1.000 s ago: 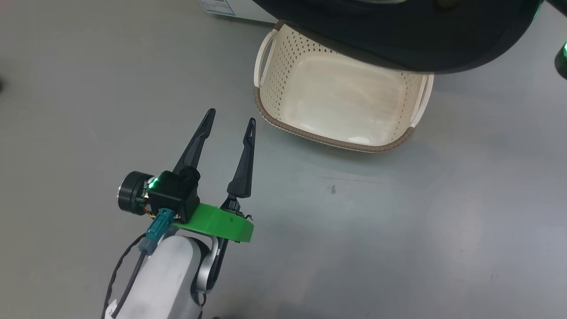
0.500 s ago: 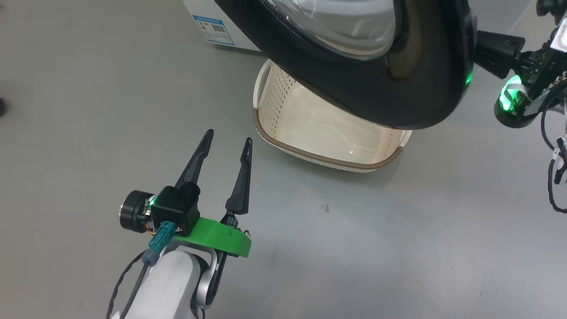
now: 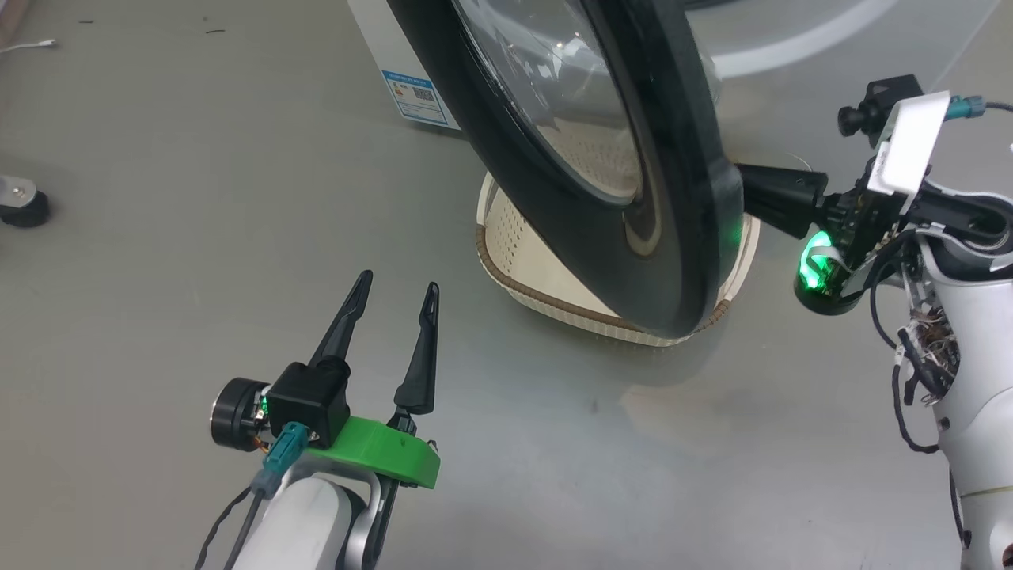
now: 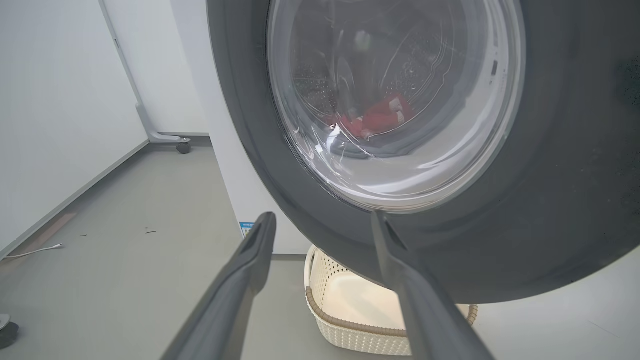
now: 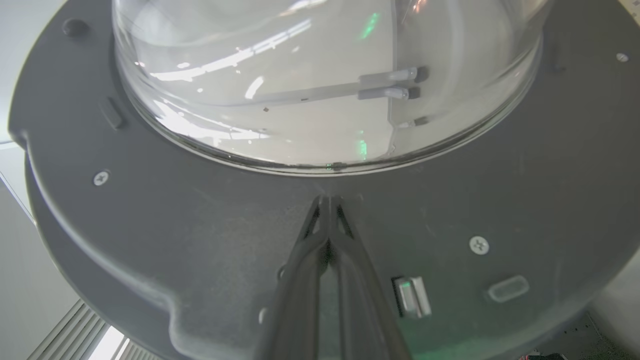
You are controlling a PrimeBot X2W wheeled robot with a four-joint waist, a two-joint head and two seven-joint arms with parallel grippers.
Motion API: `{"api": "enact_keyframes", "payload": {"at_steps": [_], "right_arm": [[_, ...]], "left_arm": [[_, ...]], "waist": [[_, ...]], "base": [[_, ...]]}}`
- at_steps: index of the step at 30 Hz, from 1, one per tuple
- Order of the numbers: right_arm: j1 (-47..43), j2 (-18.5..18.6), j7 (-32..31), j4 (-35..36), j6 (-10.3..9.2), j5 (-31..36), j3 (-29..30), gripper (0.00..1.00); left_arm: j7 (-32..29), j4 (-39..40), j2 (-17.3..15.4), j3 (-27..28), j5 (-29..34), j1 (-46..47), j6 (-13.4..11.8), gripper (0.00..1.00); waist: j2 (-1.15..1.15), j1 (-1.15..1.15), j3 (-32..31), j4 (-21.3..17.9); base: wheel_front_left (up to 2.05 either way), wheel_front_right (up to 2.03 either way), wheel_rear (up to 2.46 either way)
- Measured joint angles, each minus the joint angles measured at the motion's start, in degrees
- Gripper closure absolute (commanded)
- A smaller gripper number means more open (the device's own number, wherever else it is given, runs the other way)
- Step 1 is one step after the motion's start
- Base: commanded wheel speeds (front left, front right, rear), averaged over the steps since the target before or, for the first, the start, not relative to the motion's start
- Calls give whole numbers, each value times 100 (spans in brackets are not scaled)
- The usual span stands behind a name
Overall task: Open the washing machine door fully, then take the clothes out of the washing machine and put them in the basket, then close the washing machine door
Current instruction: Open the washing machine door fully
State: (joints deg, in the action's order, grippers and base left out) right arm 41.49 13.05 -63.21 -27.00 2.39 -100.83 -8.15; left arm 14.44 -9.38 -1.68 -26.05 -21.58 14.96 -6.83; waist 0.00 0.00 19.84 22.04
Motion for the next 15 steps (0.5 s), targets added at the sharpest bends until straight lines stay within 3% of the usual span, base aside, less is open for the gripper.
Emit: {"api": "enact_keyframes", "payload": {"at_steps": [15], "right_arm": [[-737,-557,8,171,1,-10,-338,100]], "left_arm": [[0,-64,-4,14,1,-238,0,0]], "waist": [[0,0,-343,344]], "base": [[0,0,0]]}}
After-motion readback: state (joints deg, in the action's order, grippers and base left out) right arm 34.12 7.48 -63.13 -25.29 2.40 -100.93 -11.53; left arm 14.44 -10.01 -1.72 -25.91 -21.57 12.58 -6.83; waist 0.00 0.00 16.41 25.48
